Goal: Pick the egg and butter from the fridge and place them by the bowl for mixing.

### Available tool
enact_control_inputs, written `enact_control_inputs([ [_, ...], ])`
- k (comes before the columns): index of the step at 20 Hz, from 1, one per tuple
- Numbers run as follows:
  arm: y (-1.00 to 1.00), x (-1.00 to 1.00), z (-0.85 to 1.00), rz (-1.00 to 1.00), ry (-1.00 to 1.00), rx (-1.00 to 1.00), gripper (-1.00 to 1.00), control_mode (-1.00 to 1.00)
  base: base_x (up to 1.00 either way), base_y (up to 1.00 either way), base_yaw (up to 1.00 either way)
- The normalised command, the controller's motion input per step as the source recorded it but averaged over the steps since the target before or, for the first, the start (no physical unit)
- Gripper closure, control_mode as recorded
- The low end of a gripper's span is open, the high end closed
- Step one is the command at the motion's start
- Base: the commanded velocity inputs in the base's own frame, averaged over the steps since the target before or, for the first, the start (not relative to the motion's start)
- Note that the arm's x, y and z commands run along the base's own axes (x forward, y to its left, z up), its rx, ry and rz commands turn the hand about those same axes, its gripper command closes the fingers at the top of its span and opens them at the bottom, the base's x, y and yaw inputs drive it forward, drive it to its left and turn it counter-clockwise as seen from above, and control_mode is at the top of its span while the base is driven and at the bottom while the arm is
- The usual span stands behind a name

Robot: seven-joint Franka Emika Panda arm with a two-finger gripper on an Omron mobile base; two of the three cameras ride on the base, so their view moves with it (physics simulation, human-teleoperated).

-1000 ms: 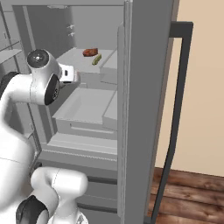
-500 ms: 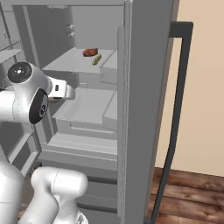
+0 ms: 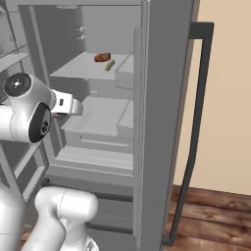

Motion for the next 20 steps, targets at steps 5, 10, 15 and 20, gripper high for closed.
enact_control_inputs([
  [5,0.0,0.0,0.0,0.0,0.0,0.0,1.0,1.0,-0.75,0.0,0.0],
  [10,0.0,0.0,0.0,0.0,0.0,0.0,1.0,1.0,-0.84,0.0,0.0],
  [15,0.0,0.0,0.0,0.0,0.0,0.0,1.0,1.0,-0.93,-0.01,0.0],
  [20,0.0,0.0,0.0,0.0,0.0,0.0,1.0,1.0,-0.81,-0.01,0.22],
])
